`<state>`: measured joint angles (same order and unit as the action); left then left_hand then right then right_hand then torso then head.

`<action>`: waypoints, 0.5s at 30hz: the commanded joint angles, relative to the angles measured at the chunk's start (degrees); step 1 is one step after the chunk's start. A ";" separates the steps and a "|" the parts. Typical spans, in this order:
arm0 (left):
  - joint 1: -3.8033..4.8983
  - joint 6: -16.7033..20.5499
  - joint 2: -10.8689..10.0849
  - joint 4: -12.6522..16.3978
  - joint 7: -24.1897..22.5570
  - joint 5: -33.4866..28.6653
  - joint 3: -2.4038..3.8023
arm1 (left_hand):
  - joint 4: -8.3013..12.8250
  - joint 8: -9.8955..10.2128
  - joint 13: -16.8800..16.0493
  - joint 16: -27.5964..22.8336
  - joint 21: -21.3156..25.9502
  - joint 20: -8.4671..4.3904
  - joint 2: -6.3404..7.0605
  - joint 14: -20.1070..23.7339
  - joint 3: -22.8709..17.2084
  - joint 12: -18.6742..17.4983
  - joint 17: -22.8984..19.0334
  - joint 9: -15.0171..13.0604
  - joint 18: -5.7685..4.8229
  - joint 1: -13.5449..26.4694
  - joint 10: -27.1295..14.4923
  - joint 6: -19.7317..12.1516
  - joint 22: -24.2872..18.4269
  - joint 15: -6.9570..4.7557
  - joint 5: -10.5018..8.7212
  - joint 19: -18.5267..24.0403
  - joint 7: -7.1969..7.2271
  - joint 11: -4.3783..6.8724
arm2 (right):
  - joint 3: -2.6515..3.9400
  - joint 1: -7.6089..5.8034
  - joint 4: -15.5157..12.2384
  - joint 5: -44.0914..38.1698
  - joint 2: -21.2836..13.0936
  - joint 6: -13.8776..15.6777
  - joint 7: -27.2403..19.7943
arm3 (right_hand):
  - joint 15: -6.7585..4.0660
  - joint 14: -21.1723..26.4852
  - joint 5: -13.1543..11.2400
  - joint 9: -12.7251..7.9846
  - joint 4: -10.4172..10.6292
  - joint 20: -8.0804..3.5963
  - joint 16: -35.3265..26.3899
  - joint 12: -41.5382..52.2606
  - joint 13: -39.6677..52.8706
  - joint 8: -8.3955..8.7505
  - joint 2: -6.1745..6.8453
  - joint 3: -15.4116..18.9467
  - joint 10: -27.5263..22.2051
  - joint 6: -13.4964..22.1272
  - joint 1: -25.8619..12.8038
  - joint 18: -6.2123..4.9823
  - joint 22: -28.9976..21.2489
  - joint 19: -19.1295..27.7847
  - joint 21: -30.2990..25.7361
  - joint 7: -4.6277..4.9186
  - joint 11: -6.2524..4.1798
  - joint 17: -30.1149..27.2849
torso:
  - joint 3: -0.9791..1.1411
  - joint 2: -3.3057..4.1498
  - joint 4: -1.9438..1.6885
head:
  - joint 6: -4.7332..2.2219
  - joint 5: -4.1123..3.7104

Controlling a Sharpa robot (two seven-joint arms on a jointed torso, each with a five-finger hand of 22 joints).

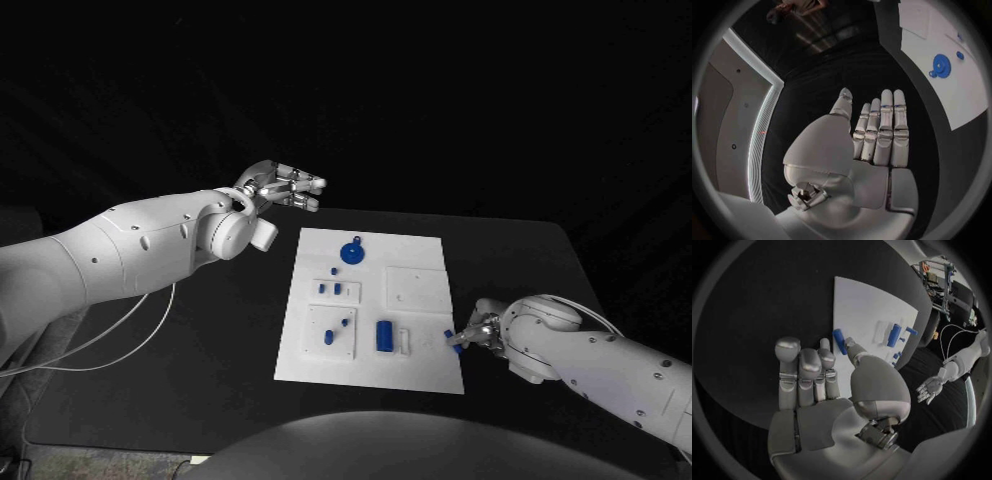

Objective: Assemble the parts on the task board

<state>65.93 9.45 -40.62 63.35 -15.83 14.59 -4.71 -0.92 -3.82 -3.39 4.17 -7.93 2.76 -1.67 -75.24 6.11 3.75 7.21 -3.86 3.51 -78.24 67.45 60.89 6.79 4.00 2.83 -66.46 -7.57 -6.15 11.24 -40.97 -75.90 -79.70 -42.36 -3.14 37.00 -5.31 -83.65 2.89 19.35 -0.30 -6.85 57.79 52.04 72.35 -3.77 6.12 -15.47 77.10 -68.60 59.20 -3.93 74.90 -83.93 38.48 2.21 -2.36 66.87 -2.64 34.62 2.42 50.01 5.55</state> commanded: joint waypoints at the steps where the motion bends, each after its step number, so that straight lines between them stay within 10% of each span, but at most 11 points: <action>1: 0.04 -0.64 0.08 0.11 -0.36 0.16 0.03 | 0.00 0.12 0.00 -0.12 0.30 0.08 -0.23 0.30 -0.02 -0.33 -0.06 0.02 -0.57 0.13 -0.39 -0.51 -0.06 0.04 -0.14 -0.49 0.00 -0.04 | -0.29 0.20 0.48 -1.78 0.54 -0.44 0.18 | -0.17 -0.35 -0.12 -0.07 -0.08 -0.06 0.10 -0.34 0.05 0.08 0.44 -0.38 0.15 -0.06 -0.02 0.80 4.08 -3.20 0.24 -0.08 -0.06 0.08 | 0.03 0.00 0.05 | -0.01 0.08; 7: 0.04 -0.66 0.10 0.08 -0.29 0.16 0.03 | 0.00 0.12 0.00 -0.12 0.30 0.08 -0.23 0.30 -0.02 -0.33 -0.06 0.02 -0.57 0.13 -0.39 -0.51 -0.06 0.04 -0.14 -0.49 0.00 -0.04 | -0.59 0.54 1.07 -1.42 1.37 -0.17 -0.23 | -0.21 -0.33 -0.12 -0.09 -1.00 -0.07 -0.01 -0.32 0.10 0.09 -0.77 -1.43 0.16 -0.06 1.24 0.82 4.04 -3.19 0.14 -0.28 -0.18 0.04 | 0.04 0.01 0.03 | -0.01 0.09; 12: 0.04 -0.69 0.06 0.05 -0.16 0.16 0.03 | -0.03 0.13 0.00 -0.10 0.31 0.08 -0.25 0.27 -0.03 -0.34 -0.06 0.03 -0.57 0.14 -0.44 -0.61 -0.06 0.03 -0.14 -0.50 -0.03 -0.05 | -0.67 0.67 1.32 -0.22 1.53 0.61 -0.74 | -0.32 -0.36 0.26 -0.01 -7.33 -0.07 -0.18 -0.31 0.10 0.10 -5.99 -7.35 -0.11 0.28 4.88 0.91 4.07 -3.20 0.28 -0.43 -0.43 -0.20 | 0.00 -0.02 0.05 | -0.01 0.02; 15: 0.04 -0.72 0.04 0.04 -0.09 0.16 0.03 | -0.05 0.15 0.01 -0.10 0.31 0.08 -0.23 0.25 0.00 -0.34 -0.05 0.04 -0.57 0.18 -0.49 -0.71 -0.05 0.03 -0.14 -0.52 -0.07 -0.08 | -0.68 0.69 1.33 0.83 1.52 0.98 -1.24 | -0.24 -0.37 2.37 0.83 -11.08 0.01 -0.15 -0.31 -0.03 0.02 -6.97 -10.95 -0.18 0.42 3.07 0.91 4.15 -3.19 0.41 -0.23 -0.32 -0.34 | 0.01 -0.03 0.07 | -0.01 0.10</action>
<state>65.93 9.44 -40.64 63.29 -15.74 14.64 -4.71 -0.92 -3.82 -3.39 4.17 -7.94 2.97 -1.67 -75.24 6.11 3.75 7.21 -3.85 3.51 -78.24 67.45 60.48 6.79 4.00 2.83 -66.67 -7.57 -6.15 10.84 -40.71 -74.86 -79.93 -40.91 -2.40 36.50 -5.52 -83.86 4.74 19.93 -8.82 -6.84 57.79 52.03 72.40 -3.53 0.29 -24.06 76.86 -68.50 61.54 -3.93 74.91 -83.93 38.66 1.91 -2.33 66.57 -2.62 34.60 2.47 50.01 5.59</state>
